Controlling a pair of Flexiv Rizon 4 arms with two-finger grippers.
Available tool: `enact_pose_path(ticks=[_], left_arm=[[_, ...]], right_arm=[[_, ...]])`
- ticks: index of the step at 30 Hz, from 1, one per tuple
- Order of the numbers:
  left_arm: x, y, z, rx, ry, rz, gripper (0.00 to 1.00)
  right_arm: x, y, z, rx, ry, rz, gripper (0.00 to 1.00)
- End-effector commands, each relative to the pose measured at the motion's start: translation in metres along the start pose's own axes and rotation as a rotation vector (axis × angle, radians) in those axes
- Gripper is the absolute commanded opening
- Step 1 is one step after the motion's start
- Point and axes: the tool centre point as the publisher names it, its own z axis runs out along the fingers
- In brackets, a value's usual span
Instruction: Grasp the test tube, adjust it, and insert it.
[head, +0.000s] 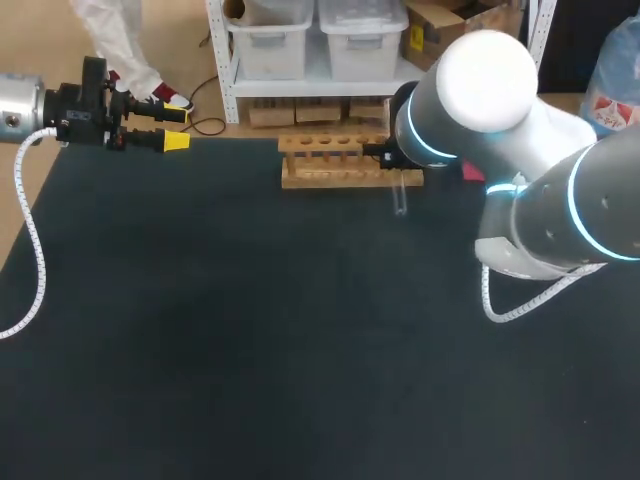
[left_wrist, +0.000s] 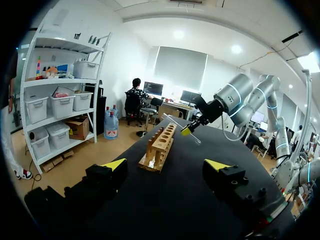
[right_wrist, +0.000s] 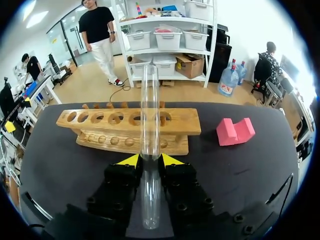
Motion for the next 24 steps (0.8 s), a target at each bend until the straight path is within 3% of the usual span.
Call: enact_pose_path(ticks=[1, 12, 24], left_arm=[[0.001, 0.001, 0.000, 0.001, -0.001, 0.001, 1.00], [0.001, 0.001, 0.000, 0.001, -0.001, 0.001, 1.00], [0.001, 0.001, 0.000, 0.001, -0.001, 0.001, 1.00]], right_arm=[[-0.008, 0.000, 0.006, -0.009, 0.034, -0.004, 0.00], [-0.007, 0.000, 0.012, -0.029, 0.090, -0.022, 0.00], [-0.004, 0.001, 0.000, -0.026, 0.072, -0.006, 0.00]])
